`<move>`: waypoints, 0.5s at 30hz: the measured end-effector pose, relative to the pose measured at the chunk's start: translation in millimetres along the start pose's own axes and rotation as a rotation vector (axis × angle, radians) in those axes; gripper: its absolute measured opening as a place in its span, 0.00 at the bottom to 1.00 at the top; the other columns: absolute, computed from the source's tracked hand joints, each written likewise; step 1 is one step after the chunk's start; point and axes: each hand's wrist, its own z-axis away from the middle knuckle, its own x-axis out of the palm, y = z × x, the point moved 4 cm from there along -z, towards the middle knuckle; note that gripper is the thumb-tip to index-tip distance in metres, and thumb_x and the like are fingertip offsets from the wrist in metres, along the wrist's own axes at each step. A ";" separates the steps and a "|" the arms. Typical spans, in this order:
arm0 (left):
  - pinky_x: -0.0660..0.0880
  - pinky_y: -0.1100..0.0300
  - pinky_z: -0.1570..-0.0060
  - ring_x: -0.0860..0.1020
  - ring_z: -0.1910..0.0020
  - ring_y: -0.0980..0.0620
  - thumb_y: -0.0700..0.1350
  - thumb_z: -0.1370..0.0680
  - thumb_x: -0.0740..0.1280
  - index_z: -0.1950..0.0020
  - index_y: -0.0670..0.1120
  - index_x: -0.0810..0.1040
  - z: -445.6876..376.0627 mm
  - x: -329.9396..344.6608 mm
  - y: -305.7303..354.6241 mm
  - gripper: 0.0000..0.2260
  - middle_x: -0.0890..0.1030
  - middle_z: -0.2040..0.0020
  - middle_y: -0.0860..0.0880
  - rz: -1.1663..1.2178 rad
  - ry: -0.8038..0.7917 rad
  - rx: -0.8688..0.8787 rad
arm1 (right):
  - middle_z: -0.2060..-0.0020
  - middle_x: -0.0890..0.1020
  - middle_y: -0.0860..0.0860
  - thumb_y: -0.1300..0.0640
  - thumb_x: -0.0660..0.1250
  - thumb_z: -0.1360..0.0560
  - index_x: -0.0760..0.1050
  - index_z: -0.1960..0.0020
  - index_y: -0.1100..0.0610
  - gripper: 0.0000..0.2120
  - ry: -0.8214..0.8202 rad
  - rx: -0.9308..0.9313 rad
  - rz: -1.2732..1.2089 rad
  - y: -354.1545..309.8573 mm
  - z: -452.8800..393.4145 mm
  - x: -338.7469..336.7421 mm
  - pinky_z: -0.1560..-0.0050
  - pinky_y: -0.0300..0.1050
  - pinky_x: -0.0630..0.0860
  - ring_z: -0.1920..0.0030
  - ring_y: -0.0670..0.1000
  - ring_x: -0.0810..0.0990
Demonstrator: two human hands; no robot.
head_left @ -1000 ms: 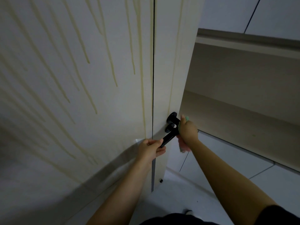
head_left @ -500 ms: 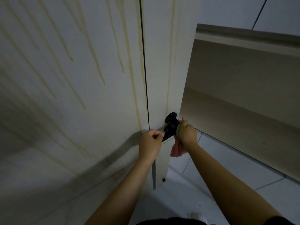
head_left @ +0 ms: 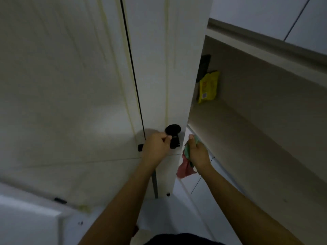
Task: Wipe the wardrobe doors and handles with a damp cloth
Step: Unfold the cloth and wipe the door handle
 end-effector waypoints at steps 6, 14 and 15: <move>0.64 0.70 0.72 0.67 0.72 0.60 0.49 0.19 0.62 0.68 0.48 0.69 47.0 0.7 12.3 0.18 0.69 0.71 0.54 0.019 0.102 -0.055 | 0.65 0.75 0.49 0.46 0.53 0.18 0.70 0.56 0.53 0.15 -0.015 -0.076 -0.060 -6.1 11.4 -24.9 0.61 0.41 0.76 0.63 0.50 0.77; 0.60 0.67 0.71 0.66 0.75 0.60 0.53 0.21 0.65 0.71 0.51 0.67 130.8 -0.4 8.0 0.20 0.67 0.75 0.57 0.035 0.213 -0.046 | 0.65 0.77 0.53 0.47 0.52 0.18 0.69 0.46 0.56 0.14 0.004 -0.300 0.009 -11.4 69.9 -50.1 0.59 0.60 0.80 0.61 0.61 0.81; 0.60 0.64 0.70 0.66 0.74 0.59 0.53 0.21 0.64 0.72 0.52 0.65 144.0 -0.6 5.6 0.21 0.66 0.75 0.57 0.033 0.228 -0.046 | 0.65 0.77 0.54 0.47 0.52 0.19 0.69 0.46 0.56 0.14 -0.016 -0.305 0.007 -6.9 81.8 -51.6 0.60 0.60 0.80 0.62 0.61 0.81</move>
